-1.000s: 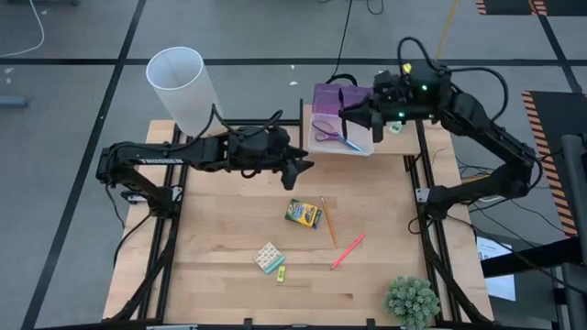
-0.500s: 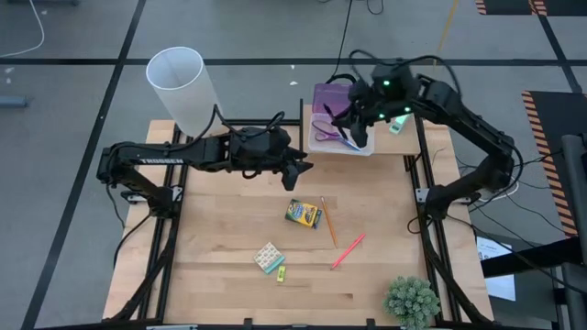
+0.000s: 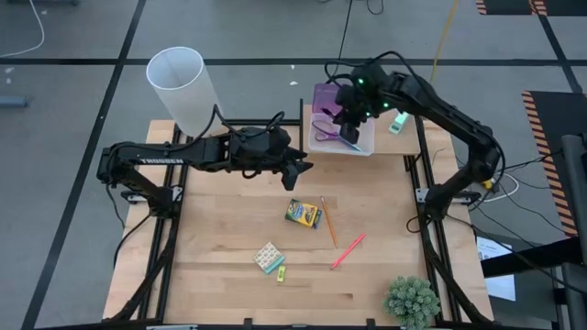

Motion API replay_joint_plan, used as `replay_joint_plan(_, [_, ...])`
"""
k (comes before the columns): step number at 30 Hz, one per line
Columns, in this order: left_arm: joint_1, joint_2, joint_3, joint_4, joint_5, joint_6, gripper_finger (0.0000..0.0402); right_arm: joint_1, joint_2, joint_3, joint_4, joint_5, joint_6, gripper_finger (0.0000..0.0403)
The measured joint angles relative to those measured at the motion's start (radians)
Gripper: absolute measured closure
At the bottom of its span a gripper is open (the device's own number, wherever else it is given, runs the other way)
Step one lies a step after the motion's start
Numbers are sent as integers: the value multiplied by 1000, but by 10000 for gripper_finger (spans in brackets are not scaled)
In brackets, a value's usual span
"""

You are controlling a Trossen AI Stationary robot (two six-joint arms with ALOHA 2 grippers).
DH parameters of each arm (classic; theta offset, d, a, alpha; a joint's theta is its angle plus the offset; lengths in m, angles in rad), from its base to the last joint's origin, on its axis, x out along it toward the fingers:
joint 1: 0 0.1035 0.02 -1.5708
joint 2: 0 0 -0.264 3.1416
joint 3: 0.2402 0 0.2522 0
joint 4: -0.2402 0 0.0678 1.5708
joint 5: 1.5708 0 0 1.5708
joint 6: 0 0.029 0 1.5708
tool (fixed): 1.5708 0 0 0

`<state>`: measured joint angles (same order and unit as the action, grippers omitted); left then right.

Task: Pick & place school supplies into a supply box
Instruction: Put the black pen into the purple supply box on the shelf

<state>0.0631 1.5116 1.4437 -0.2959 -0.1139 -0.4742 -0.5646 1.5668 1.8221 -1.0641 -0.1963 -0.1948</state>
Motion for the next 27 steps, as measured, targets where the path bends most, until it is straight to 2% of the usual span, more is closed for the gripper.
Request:
replay_joint_plan(12, [0,0,0,0,0,4,193,-45,79,0,-73,22,-2,365])
replay_joint_plan(20, [0,1,0,0,0,7,193,-53,126,-5,-94,107,-3,364])
replay_joint_plan(27, [0,1,0,0,0,7,193,-63,127,-97,-65,122,39,364])
